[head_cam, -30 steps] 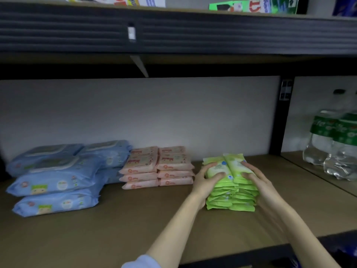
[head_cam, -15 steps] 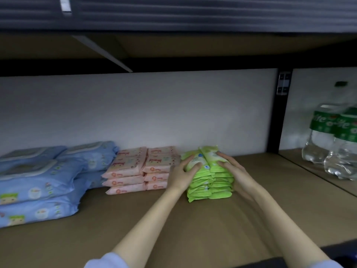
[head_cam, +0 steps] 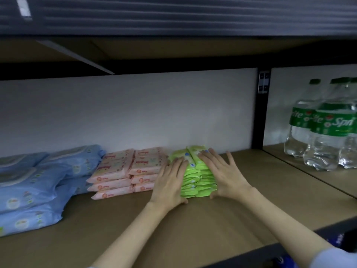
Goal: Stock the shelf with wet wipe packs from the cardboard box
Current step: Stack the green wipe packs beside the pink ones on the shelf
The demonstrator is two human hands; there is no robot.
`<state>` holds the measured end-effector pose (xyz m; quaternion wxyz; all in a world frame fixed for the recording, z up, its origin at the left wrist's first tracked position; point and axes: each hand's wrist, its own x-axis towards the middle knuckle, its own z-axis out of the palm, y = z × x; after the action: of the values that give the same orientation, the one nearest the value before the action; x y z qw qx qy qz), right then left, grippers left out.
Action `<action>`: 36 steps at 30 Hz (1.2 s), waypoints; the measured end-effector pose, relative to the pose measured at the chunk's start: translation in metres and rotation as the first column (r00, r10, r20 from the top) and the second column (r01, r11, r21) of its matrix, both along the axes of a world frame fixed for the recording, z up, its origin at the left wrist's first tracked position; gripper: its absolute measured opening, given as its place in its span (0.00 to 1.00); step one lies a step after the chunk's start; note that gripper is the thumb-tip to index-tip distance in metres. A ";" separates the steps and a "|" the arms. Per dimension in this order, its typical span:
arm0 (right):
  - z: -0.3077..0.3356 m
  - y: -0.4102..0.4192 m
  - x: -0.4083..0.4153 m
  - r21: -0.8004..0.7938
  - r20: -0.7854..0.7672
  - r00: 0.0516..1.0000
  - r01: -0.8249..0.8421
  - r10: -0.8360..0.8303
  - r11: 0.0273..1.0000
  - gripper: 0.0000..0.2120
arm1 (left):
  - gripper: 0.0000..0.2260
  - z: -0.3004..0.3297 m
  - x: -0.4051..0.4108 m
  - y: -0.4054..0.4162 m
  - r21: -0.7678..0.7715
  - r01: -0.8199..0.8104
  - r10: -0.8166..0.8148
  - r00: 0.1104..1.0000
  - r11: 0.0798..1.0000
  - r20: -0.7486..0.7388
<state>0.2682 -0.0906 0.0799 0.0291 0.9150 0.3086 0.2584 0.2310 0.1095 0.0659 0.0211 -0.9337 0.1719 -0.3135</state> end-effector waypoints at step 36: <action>0.012 0.039 0.130 0.187 -0.249 0.963 -0.053 0.099 0.981 0.37 | 0.44 0.020 0.105 0.013 0.040 -0.231 0.234 0.960 0.972 -0.152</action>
<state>0.3985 -0.0516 0.0922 -0.1031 0.9271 0.3203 0.1650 0.3357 0.1230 0.0858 0.0545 -0.9687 0.0657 -0.2331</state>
